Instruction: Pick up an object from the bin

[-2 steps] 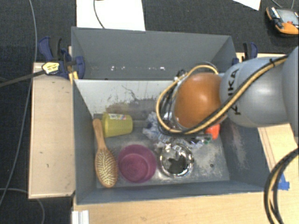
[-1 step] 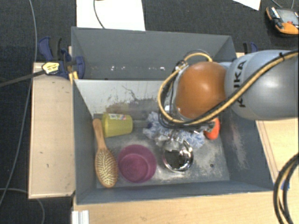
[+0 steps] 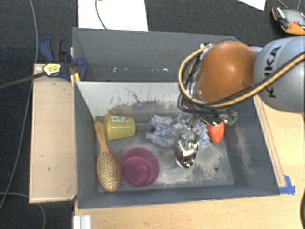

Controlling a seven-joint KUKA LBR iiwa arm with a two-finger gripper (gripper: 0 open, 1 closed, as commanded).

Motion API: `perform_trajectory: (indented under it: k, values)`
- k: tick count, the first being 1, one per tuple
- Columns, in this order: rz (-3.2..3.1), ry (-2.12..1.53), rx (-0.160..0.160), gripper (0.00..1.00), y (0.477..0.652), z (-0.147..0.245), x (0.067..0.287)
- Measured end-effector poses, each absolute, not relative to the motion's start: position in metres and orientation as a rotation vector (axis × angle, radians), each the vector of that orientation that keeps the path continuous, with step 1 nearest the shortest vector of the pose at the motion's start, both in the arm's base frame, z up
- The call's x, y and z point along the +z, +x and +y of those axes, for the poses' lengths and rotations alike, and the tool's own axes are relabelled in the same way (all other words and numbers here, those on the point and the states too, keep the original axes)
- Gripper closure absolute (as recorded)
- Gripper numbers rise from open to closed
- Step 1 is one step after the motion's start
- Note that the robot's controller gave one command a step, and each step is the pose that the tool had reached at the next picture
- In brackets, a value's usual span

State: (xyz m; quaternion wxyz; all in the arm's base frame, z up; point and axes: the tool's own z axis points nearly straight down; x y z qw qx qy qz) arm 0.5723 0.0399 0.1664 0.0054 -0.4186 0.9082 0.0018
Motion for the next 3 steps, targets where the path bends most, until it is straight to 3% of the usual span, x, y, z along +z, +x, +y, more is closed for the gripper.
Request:
perform_trajectory:
  k: [1,2,3]
  values:
    - [2.674,-1.620,0.002,1.00,0.573,0.011,0.200]
    - [2.918,-1.124,0.007,1.00,0.573,0.035,0.195]
    - [2.767,-1.460,0.007,1.00,0.565,0.052,0.111]
